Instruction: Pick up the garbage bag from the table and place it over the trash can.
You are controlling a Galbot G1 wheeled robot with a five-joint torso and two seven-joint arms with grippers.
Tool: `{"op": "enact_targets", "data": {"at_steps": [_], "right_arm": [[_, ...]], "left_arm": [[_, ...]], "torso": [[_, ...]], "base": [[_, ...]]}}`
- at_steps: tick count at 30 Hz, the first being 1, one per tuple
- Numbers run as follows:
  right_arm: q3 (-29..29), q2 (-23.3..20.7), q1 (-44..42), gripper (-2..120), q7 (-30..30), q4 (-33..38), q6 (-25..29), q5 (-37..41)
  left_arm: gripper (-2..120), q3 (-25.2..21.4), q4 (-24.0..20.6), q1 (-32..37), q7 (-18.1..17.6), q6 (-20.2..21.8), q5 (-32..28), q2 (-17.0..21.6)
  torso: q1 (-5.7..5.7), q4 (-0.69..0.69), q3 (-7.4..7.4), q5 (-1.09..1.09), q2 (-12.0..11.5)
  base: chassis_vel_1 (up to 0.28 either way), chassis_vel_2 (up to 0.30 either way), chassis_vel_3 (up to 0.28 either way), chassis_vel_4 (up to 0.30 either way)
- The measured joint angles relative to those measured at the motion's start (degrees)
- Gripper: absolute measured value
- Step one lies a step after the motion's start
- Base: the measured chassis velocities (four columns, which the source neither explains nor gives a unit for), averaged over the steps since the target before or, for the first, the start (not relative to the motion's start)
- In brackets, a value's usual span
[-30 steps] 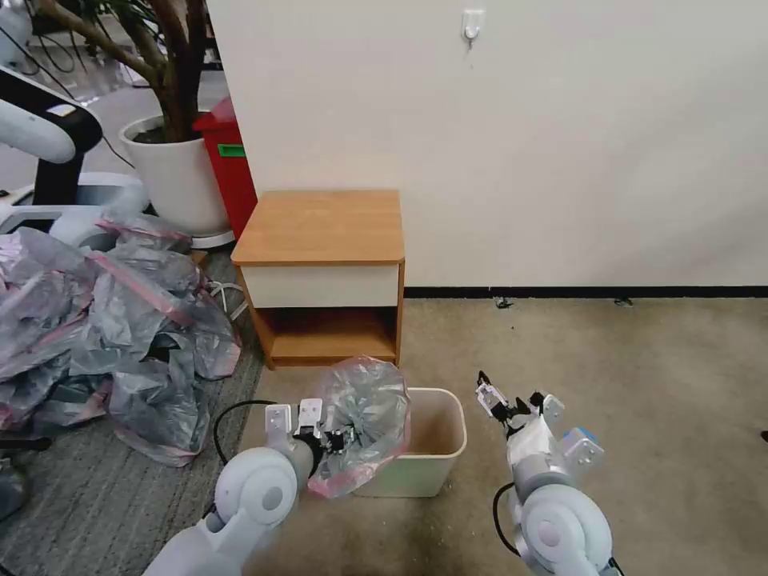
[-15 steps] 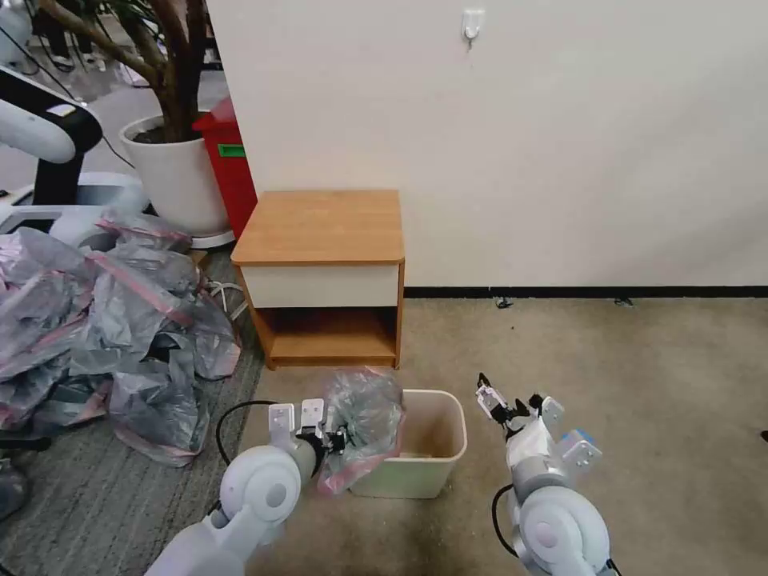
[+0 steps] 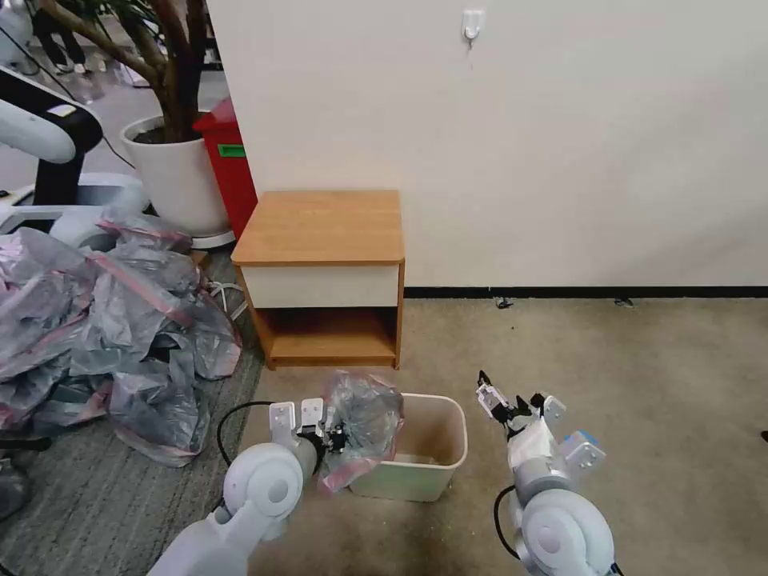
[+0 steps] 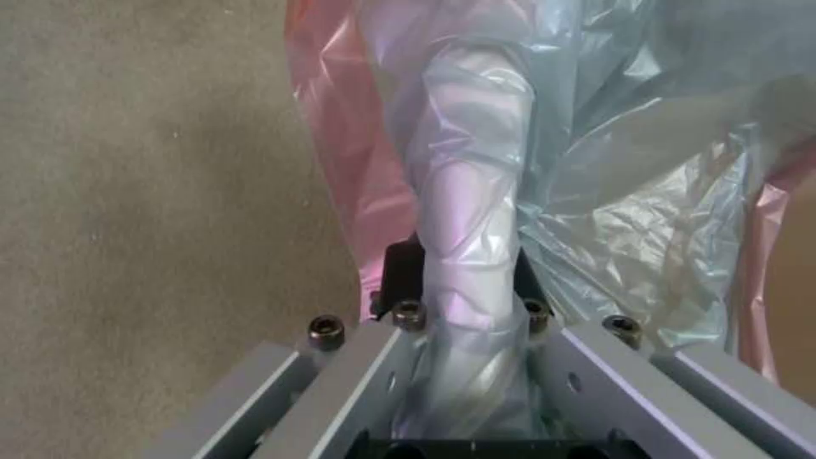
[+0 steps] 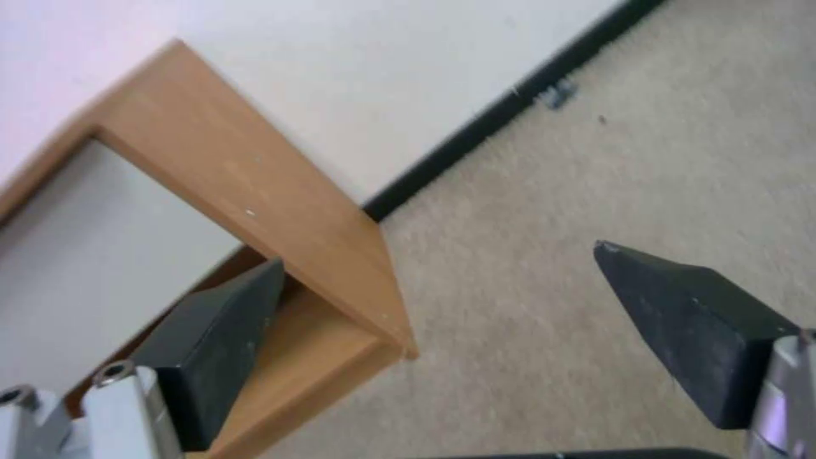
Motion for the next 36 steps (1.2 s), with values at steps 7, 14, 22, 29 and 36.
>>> {"op": "enact_targets", "data": {"at_steps": [7,14,22,29,36], "right_arm": [[0.6,-2.6,-1.9,106,-4.9,5.0,0.3,-0.8],[1.2,-7.0,-3.3,109,-8.2,13.3,-8.8,11.6],[-0.2,-12.2,1.4,101,-8.3,16.3,-23.2,28.6],[-9.4,-13.7,8.8,100,-9.2,9.8,-26.3,27.9],[-16.5,-13.2,14.2,100,-12.4,1.7,-23.3,21.3]], "left_arm": [[3,-2.5,-0.9,0.7,2.3,0.0,0.4,-0.2],[3,-5.2,-2.2,1.6,6.1,0.0,1.3,1.1],[3,-6.8,-3.7,2.8,8.5,0.0,1.8,2.2],[3,-8.6,-6.4,5.3,10.4,0.0,2.3,3.3],[3,-10.2,-8.8,8.0,12.4,0.0,3.6,3.7]], "torso": [[0.00,0.01,0.00,0.01,0.0],[0.00,0.00,0.00,0.01,0.0],[0.00,0.01,0.00,0.02,0.0],[0.00,0.01,0.00,0.02,0.0],[0.00,0.01,0.00,0.02,0.0]], "base": [[0.000,0.000,0.000,0.000],[0.000,0.000,0.000,0.000],[0.000,0.000,0.000,0.000],[0.000,0.000,0.000,0.000],[0.000,0.000,0.000,0.000]]}}
